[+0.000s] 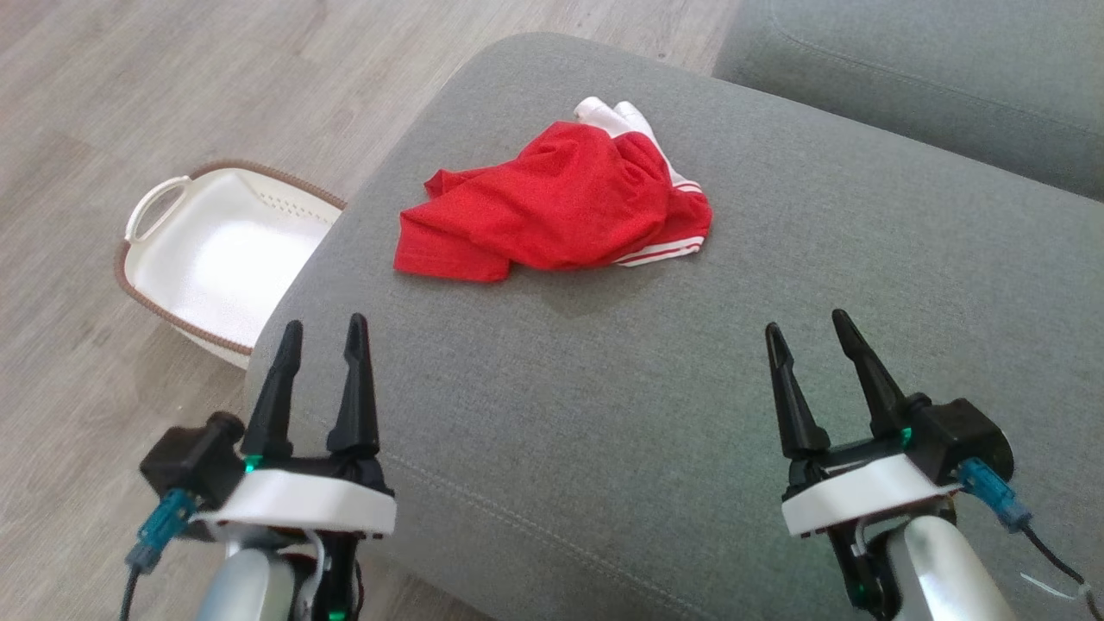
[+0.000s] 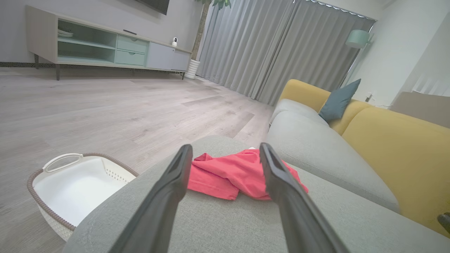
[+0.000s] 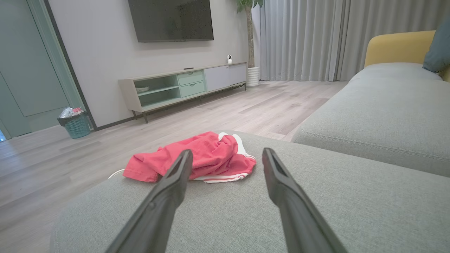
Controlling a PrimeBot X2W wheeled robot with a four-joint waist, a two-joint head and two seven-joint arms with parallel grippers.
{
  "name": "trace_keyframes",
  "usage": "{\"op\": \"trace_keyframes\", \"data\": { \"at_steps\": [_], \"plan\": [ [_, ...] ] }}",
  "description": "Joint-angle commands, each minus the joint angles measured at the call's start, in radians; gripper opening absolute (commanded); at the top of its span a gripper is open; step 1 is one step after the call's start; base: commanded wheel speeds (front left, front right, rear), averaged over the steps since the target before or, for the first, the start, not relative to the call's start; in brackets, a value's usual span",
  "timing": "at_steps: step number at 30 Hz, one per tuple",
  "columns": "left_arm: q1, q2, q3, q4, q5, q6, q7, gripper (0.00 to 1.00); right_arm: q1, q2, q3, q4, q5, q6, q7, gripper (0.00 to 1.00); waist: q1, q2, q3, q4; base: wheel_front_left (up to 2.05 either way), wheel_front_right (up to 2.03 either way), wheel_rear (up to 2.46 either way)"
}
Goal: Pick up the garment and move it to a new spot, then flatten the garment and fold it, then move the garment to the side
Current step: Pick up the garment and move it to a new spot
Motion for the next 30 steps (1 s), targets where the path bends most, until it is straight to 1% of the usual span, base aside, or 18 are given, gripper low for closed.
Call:
{"op": "trace_keyframes", "data": {
  "at_steps": [1, 7, 12, 15, 18, 21, 22, 23, 25, 30],
  "plan": [
    [-0.028, 0.005, 0.042, -0.032, 0.007, -0.001, -0.005, 1.0, -0.009, -0.001, 0.024, -0.027, 0.015, 0.003, -0.002, 1.0, 0.0, -0.0001, -0.002, 0.004, 0.0, 0.0, 0.0],
    [-0.028, 0.005, 0.072, -0.03, 0.008, -0.006, -0.005, 1.0, -0.015, -0.001, 0.027, -0.027, 0.012, 0.003, -0.003, 1.0, 0.0, -0.0001, 0.003, -0.006, 0.0, 0.0, 0.0],
    [-0.053, 0.005, 0.133, -0.002, 0.02, -0.013, -0.005, 1.0, -0.02, -0.001, -0.01, -0.048, -0.013, 0.003, 0.009, 1.0, 0.0, -0.0001, 0.029, -0.033, 0.0, 0.0, 0.0],
    [-0.089, 0.005, 0.168, 0.037, 0.048, -0.033, -0.005, 1.0, -0.029, -0.001, -0.042, -0.071, -0.037, 0.003, 0.024, 1.0, 0.0, -0.0001, 0.053, -0.048, 0.0, 0.0, 0.0],
    [-0.144, 0.023, 0.185, 0.108, 0.07, -0.063, -0.005, 1.0, -0.043, -0.001, -0.088, -0.109, -0.065, 0.003, 0.046, 1.0, 0.0, -0.0001, 0.087, -0.061, 0.0, 0.0, 0.0],
    [-0.224, 0.059, 0.173, 0.209, 0.083, -0.09, -0.001, 1.0, -0.061, -0.001, -0.138, -0.164, -0.1, 0.003, 0.078, 1.0, 0.0, -0.0001, 0.129, -0.07, 0.0, 0.0, 0.0],
    [-0.254, 0.071, 0.163, 0.243, 0.086, -0.098, 0.013, 1.0, -0.066, -0.001, -0.155, -0.184, -0.112, 0.003, 0.09, 1.0, 0.0, -0.0001, 0.143, -0.072, 0.0, 0.0, 0.0],
    [-0.321, 0.098, 0.139, 0.311, 0.089, -0.115, 0.046, 1.0, -0.078, -0.001, -0.182, -0.226, -0.136, 0.003, 0.117, 1.0, 0.0, -0.0001, 0.174, -0.078, 0.0, 0.0, 0.0],
    [-0.387, 0.121, 0.115, 0.379, 0.084, -0.127, 0.084, 1.0, -0.09, -0.001, -0.2, -0.268, -0.159, 0.003, 0.143, 1.0, 0.0, -0.0001, 0.205, -0.084, 0.0, 0.0, 0.0],
    [-0.535, 0.15, 0.067, 0.554, 0.03, -0.142, 0.183, 1.0, -0.114, -0.001, -0.228, -0.362, -0.198, 0.003, 0.2, 1.0, 0.0, -0.0001, 0.271, -0.102, 0.0, 0.0, 0.0]
  ]
}}
